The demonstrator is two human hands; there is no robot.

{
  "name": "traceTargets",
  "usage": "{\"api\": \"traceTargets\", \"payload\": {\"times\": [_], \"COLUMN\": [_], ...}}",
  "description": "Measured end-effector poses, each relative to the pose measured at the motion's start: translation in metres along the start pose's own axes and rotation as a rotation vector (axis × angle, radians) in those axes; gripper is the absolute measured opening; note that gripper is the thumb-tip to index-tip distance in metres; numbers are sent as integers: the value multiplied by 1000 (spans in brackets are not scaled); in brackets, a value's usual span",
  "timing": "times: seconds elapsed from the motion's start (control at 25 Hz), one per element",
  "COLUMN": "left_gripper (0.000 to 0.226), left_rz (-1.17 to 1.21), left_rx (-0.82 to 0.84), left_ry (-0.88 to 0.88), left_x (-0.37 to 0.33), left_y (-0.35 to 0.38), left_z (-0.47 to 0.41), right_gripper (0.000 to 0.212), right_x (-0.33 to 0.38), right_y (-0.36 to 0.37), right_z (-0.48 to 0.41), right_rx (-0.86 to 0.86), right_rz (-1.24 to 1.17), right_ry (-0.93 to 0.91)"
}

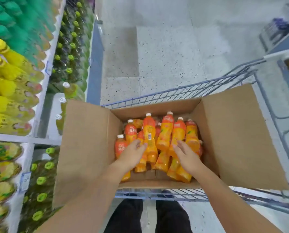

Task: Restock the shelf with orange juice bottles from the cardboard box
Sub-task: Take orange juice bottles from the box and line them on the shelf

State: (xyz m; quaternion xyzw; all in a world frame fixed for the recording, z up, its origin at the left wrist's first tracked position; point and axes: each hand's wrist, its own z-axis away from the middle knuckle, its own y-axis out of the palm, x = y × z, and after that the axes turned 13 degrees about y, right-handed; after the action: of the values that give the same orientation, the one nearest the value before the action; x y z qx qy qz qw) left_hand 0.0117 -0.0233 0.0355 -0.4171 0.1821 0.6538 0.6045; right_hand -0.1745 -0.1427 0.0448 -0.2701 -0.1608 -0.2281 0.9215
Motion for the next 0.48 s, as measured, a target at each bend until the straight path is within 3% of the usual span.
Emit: {"api": "traceTargets", "payload": {"times": [0.12, 0.28, 0.4, 0.48], "left_gripper": [57, 22, 35, 39], "left_rz": [-33, -38, -40, -83], "left_rx": [19, -34, -84, -102], "left_ry": [-22, 3, -8, -40], "left_x": [14, 31, 45, 51], "left_y": [13, 24, 32, 35], "left_z": [-41, -98, -131, -149], "right_gripper": [66, 60, 40, 43], "right_x": [-1, 19, 34, 44], "right_y": [4, 11, 16, 18], "right_z": [-43, -101, -135, -153], "right_rx": [-5, 3, -74, -104], "right_rz": [12, -6, 97, 227], "right_ry": [32, 34, 52, 98]}}
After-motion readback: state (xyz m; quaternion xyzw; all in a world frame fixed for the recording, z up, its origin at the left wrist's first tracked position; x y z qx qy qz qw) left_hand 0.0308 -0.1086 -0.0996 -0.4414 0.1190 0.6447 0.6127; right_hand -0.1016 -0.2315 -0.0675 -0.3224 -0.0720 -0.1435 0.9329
